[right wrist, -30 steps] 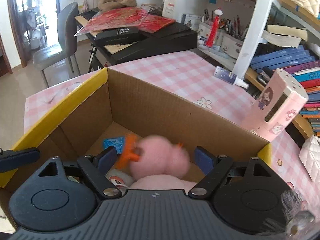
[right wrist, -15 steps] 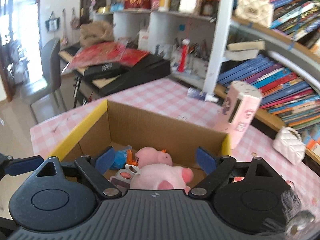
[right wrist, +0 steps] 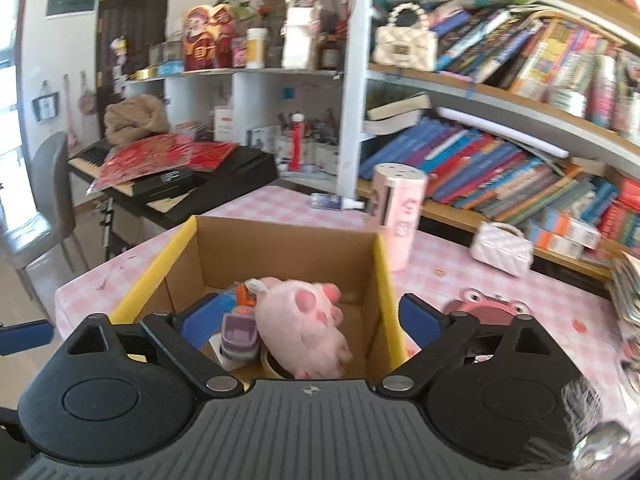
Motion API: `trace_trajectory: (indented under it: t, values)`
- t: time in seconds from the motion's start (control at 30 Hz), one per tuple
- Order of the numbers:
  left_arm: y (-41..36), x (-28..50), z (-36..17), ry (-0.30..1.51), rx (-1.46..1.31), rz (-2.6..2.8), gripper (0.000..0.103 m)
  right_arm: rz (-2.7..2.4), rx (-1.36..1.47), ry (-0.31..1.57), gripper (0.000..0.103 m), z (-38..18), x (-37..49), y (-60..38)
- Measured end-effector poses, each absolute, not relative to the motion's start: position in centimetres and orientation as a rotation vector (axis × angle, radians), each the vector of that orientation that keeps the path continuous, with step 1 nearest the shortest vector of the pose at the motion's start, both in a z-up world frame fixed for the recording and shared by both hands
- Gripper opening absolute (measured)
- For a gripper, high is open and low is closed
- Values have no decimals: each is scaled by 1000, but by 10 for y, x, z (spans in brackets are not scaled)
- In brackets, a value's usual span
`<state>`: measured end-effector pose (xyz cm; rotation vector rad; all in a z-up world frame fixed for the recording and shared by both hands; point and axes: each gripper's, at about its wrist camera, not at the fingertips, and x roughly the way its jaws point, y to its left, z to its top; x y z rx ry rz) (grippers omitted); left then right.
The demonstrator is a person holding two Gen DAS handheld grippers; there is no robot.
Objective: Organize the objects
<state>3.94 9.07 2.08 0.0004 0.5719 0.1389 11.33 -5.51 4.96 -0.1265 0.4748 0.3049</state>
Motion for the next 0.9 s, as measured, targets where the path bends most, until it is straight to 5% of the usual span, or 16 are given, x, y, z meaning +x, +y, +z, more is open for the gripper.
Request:
trace_trajectory:
  t: [0.9]
  values:
    - [31, -9, 5, 631, 84, -53, 95, -28, -41, 581, 100, 9, -2, -135]
